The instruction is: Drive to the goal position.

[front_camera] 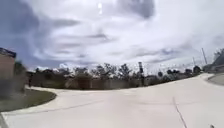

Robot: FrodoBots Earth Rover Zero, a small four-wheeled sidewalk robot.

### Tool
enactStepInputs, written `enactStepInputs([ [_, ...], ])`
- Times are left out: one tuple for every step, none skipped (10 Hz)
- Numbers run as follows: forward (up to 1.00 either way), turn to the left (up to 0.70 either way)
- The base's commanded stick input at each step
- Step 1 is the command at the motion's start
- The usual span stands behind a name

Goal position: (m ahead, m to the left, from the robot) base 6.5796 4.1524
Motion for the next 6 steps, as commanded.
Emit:
enactStepInputs([
  [0.85,0.34],
  [0.85,0.34],
  [0.85,0.34],
  [0.85,0.34],
  [0.85,0.34],
  [0.85,0.19],
])
